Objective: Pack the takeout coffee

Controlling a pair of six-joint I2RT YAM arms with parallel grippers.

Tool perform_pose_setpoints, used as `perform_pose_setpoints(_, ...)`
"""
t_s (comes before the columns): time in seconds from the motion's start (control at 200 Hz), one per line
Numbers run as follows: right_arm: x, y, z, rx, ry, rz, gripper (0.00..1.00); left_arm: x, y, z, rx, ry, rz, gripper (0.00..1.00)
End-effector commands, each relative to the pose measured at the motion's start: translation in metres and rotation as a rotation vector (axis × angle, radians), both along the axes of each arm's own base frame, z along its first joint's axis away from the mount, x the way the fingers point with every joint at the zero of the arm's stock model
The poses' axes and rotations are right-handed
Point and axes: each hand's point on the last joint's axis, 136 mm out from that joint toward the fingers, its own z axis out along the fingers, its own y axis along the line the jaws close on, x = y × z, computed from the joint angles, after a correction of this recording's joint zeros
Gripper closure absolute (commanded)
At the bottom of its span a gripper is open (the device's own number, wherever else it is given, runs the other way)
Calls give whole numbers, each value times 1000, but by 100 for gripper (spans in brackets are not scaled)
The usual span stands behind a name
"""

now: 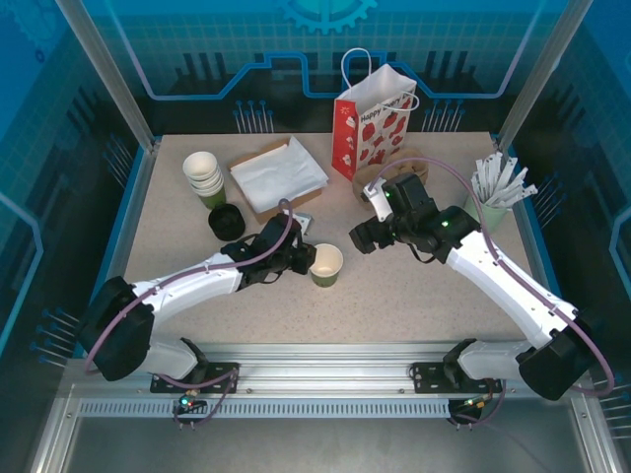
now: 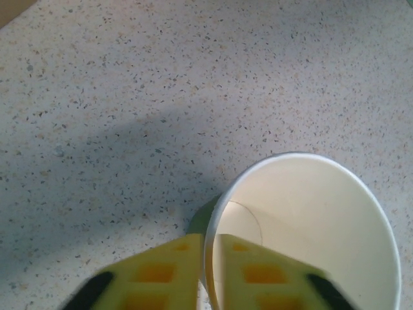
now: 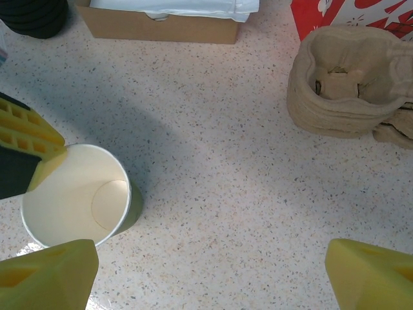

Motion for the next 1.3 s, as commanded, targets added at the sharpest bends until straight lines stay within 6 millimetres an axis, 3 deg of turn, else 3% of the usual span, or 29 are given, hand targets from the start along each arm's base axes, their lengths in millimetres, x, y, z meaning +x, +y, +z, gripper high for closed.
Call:
perform_pose_setpoints(0.0,-1,-2,-2,9,25,-16,8,2,4,21,6,-61,12,66)
perform_pose_setpoints(0.11,-3,7,4,34,11,4,8,7,28,56,10,-160,85,53)
perform_pose_setpoints(0.22,-6,25,9,75,-7,49,8,20,81,70,-28,-179,270,49)
perform_pose_setpoints(0.405,-3,48,7,78,-8,97,8,42,189,44,-40,-83,637,47)
perform_pose_setpoints(0.56,-3,65,1,71,15,139,8,57,241,10,-23,-21,796,47)
perform_pose_setpoints(0.71,-5,77,-9,61,40,171,8,69,262,-16,-7,37,837,47)
perform_pose_setpoints(0.88,-5,85,-18,53,57,182,8,77,271,-32,2,73,848,49)
perform_pose_setpoints(1.116,-6,93,-26,39,80,198,8,90,276,-36,-26,94,837,55)
perform_pose_setpoints(1.296,-7,97,-30,35,89,206,8,97,273,-37,-54,107,823,54)
